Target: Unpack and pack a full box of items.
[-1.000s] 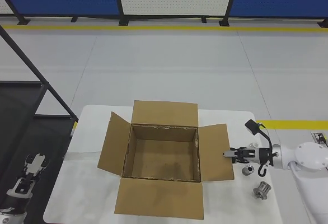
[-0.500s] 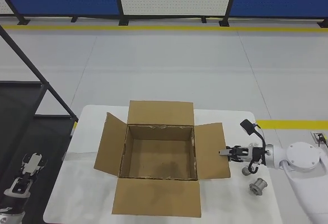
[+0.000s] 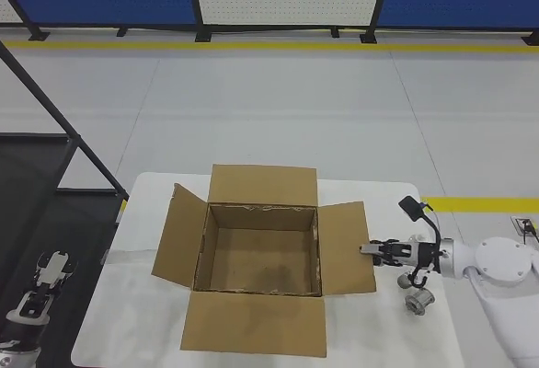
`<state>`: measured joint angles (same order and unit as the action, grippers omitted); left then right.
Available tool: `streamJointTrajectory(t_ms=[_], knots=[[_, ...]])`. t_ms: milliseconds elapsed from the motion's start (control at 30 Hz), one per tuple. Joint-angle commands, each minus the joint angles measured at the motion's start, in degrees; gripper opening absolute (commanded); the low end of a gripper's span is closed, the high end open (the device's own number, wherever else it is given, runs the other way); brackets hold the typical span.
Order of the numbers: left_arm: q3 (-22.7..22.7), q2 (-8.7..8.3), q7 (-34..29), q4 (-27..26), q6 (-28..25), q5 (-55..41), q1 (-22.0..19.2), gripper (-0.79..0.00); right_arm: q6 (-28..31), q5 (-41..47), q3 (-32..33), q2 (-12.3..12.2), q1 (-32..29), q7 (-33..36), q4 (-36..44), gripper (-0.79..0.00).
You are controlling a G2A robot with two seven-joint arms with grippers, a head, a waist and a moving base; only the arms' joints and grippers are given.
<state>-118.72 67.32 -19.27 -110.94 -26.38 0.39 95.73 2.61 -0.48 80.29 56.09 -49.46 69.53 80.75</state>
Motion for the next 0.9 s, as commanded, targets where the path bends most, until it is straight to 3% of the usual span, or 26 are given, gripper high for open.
streamJointTrajectory(t_ms=[0,267,433,533,867], knots=[[0.0,-0.02,-0.2,0.0,0.0,-0.1,0.0,0.000,2.5,-0.5,2.7,-0.6,-2.1,-0.1,2.2,0.000],[0.5,-0.08,-0.4,-0.6,-0.1,0.3,-0.1,0.000,18.0,-9.7,14.7,-3.4,-15.0,0.5,11.9,0.000],[1.1,-0.14,-0.9,-1.2,0.1,1.1,-0.3,0.000,21.8,-15.9,20.3,-4.6,-22.5,1.0,15.6,0.000],[1.7,-0.19,-1.5,-1.8,-0.1,1.6,-0.3,0.000,21.1,-15.5,24.0,-5.0,-25.4,0.0,15.7,0.000],[1.8,-0.20,-1.6,-1.9,-0.3,1.7,-0.3,0.000,21.1,-15.5,24.0,-5.0,-25.4,0.0,15.7,0.000]])
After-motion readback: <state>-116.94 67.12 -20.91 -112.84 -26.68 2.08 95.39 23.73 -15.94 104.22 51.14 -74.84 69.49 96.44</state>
